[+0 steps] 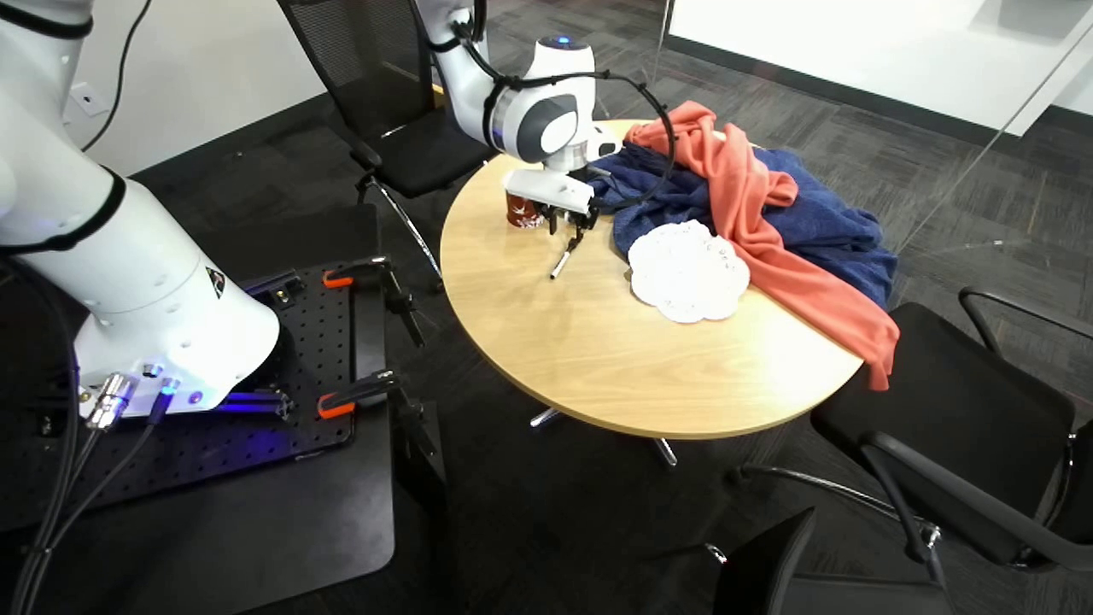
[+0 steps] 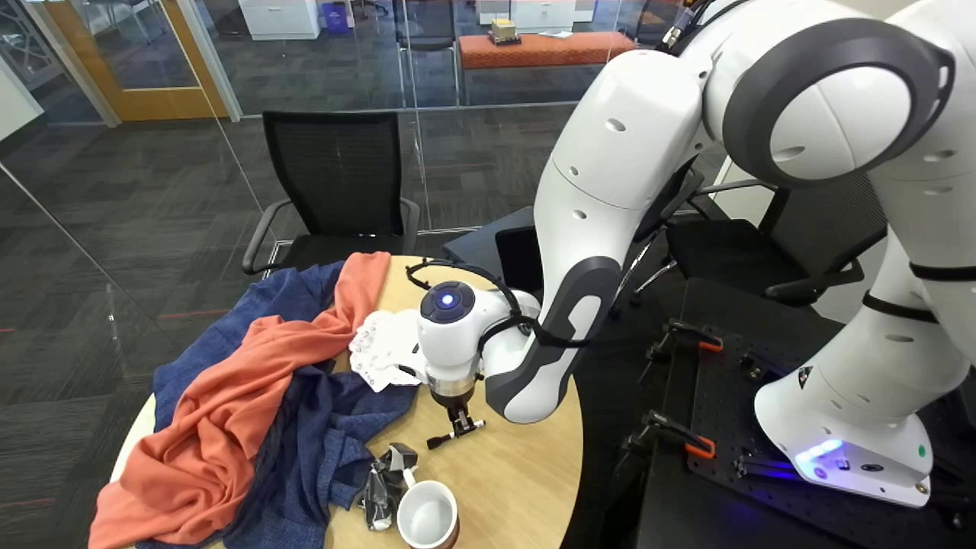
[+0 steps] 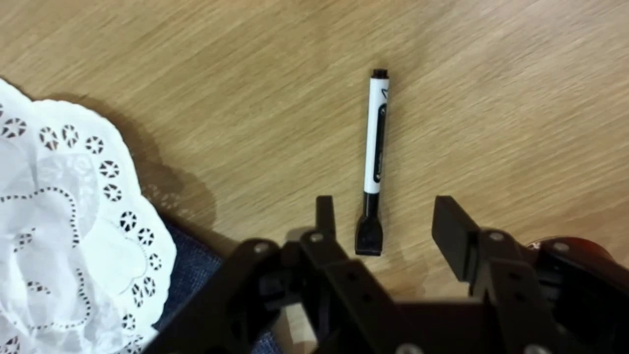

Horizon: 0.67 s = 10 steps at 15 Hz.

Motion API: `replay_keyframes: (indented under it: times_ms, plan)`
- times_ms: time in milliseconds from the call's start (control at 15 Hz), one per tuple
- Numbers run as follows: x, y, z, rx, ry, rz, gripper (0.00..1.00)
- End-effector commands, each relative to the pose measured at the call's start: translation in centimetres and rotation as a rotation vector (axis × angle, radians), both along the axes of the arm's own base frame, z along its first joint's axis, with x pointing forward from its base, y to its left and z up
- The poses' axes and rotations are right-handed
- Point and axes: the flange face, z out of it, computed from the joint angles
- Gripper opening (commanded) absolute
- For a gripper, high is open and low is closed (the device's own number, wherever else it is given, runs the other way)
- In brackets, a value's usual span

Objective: Pick up the small brush from the mug cup and put it on the table. Pick up the mug cup and slightly move it to the right. Pick up the small brush from the table and put it in the mug cup.

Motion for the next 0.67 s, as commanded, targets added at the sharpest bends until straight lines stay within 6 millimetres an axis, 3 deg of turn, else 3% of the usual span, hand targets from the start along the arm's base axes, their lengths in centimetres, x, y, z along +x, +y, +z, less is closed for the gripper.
replay_keyframes:
  times_ms: [0,133,600]
  plan:
    - [0.1,1.1,1.4,0.01,-0.015,0.002,0.88]
    - [-0.4,2.2,2.1,0.012,-0.019,0.02,1.0]
    - [-2.0,7.0,6.5,0.025,-0.121,0.019,1.0]
